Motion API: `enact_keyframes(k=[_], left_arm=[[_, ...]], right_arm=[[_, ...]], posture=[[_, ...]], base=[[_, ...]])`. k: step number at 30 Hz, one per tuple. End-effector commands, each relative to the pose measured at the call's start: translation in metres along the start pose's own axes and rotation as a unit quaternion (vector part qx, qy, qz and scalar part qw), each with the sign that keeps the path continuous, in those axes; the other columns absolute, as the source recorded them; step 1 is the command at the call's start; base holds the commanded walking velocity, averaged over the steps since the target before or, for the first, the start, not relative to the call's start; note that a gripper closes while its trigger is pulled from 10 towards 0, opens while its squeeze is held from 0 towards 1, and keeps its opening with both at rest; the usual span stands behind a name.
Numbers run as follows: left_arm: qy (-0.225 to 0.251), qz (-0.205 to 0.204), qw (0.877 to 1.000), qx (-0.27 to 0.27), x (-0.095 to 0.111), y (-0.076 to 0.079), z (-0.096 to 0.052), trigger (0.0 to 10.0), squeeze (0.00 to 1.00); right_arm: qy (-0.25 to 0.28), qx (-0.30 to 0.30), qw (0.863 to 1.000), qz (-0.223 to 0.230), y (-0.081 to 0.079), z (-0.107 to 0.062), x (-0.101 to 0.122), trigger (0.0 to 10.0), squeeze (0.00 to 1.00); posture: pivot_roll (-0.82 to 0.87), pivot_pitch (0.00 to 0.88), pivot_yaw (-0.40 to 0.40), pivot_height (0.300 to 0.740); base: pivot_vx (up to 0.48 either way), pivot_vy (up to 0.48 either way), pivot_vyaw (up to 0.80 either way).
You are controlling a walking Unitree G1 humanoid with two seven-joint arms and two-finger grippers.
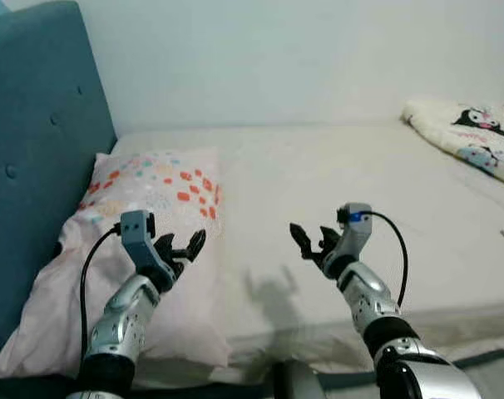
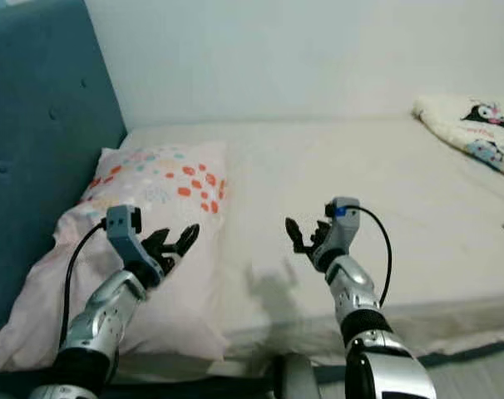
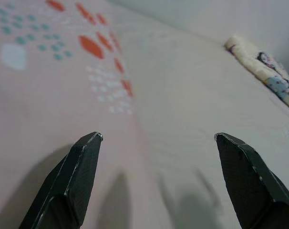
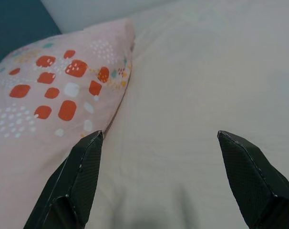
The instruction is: Clean up the room
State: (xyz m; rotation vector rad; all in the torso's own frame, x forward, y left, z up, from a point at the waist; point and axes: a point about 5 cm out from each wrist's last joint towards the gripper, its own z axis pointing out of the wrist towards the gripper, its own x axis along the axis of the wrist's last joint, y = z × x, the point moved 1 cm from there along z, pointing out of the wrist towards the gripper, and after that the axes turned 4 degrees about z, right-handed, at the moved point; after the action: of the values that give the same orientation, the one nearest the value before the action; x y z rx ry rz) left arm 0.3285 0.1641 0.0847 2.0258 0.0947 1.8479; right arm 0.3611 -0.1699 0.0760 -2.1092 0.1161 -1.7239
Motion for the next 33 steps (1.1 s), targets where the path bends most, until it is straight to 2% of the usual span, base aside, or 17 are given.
enact_keyframes(k=[1,5,10,12,14,15,19,21,24,27,29,30,31,33], left_arm=[[-0.03,-0.004,1.0,0.0,-0.015,-0.004,-0.006,10.0,0.0],[-0.04,-0.008,0.999,-0.003,-0.024,-0.005,-0.013,10.0,0.0],[-0.044,-0.002,0.999,-0.004,-0.028,-0.007,-0.016,10.0,0.0],[-0.045,-0.013,0.999,-0.004,-0.031,-0.009,-0.017,10.0,0.0],[-0.054,0.009,0.998,0.001,-0.035,-0.012,-0.02,10.0,0.0],[-0.066,0.039,0.997,0.007,-0.04,-0.017,-0.023,10.0,0.0],[-0.082,0.06,0.995,0.02,-0.049,-0.024,-0.029,10.0,0.0],[-0.114,0.07,0.99,0.047,-0.065,-0.035,-0.04,10.0,0.0],[-0.177,0.08,0.977,0.085,-0.093,-0.05,-0.061,10.0,0.0],[-0.237,0.079,0.961,0.116,-0.117,-0.057,-0.081,10.0,0.0],[-0.274,0.051,0.949,0.15,-0.134,-0.061,-0.097,10.0,0.0],[-0.274,0.051,0.949,0.15,-0.134,-0.061,-0.097,10.0,0.0],[-0.308,0.036,0.934,0.175,-0.148,-0.063,-0.113,10.0,0.0],[-0.343,0.033,0.919,0.191,-0.161,-0.062,-0.127,10.0,0.0]], right_arm=[[-0.025,-0.015,1.0,-0.002,0.007,-0.006,-0.013,10.0,0.0],[-0.044,-0.026,0.999,0.0,0.014,-0.013,-0.025,10.0,0.0],[-0.051,-0.031,0.998,0.001,0.016,-0.015,-0.029,10.0,0.0],[-0.055,-0.036,0.998,0.002,0.018,-0.017,-0.031,10.0,0.0],[-0.065,-0.046,0.997,0.002,0.021,-0.02,-0.036,10.0,0.0],[-0.078,-0.057,0.995,0.004,0.026,-0.025,-0.044,10.0,0.0],[-0.097,-0.077,0.992,0.01,0.032,-0.033,-0.054,10.0,0.0],[-0.125,-0.105,0.986,0.016,0.041,-0.046,-0.071,10.0,0.0],[-0.169,-0.15,0.974,0.024,0.055,-0.068,-0.095,10.0,0.0],[-0.197,-0.176,0.964,0.039,0.062,-0.086,-0.112,10.0,0.0],[-0.221,-0.194,0.955,0.042,0.065,-0.097,-0.124,10.0,0.0],[-0.221,-0.194,0.955,0.042,0.065,-0.097,-0.124,10.0,0.0],[-0.245,-0.209,0.946,0.037,0.066,-0.107,-0.136,10.0,0.0],[-0.265,-0.229,0.936,0.029,0.067,-0.117,-0.146,10.0,0.0]], posture=[[-0.06,0.0,-0.049,0.628],[-0.06,0.0,-0.053,0.648],[-0.06,0.0,-0.051,0.668],[-0.06,0.0,-0.051,0.678],[-0.06,0.0,-0.05,0.688],[-0.06,0.0,-0.049,0.698],[-0.06,0.0,-0.049,0.713],[-0.06,0.0,-0.047,0.723],[-0.06,0.0,-0.048,0.738],[-0.06,0.0,-0.047,0.74],[-0.06,0.0,-0.046,0.74],[-0.06,0.0,-0.046,0.74],[-0.07,0.0,-0.046,0.74],[-0.07,0.0,-0.046,0.74]], base=[[-0.48,0.0,0.0],[-0.48,0.0,0.0],[-0.48,0.0,0.0],[-0.255,0.0,0.0],[0.0,0.0,0.0],[0.0,0.0,0.0],[0.0,0.0,0.0],[0.0,0.0,0.0],[0.0,0.0,0.0],[0.0,0.0,0.0],[0.0,0.0,0.0],[0.0,0.0,0.0],[0.0,0.0,0.0],[0.0,0.0,0.0]])
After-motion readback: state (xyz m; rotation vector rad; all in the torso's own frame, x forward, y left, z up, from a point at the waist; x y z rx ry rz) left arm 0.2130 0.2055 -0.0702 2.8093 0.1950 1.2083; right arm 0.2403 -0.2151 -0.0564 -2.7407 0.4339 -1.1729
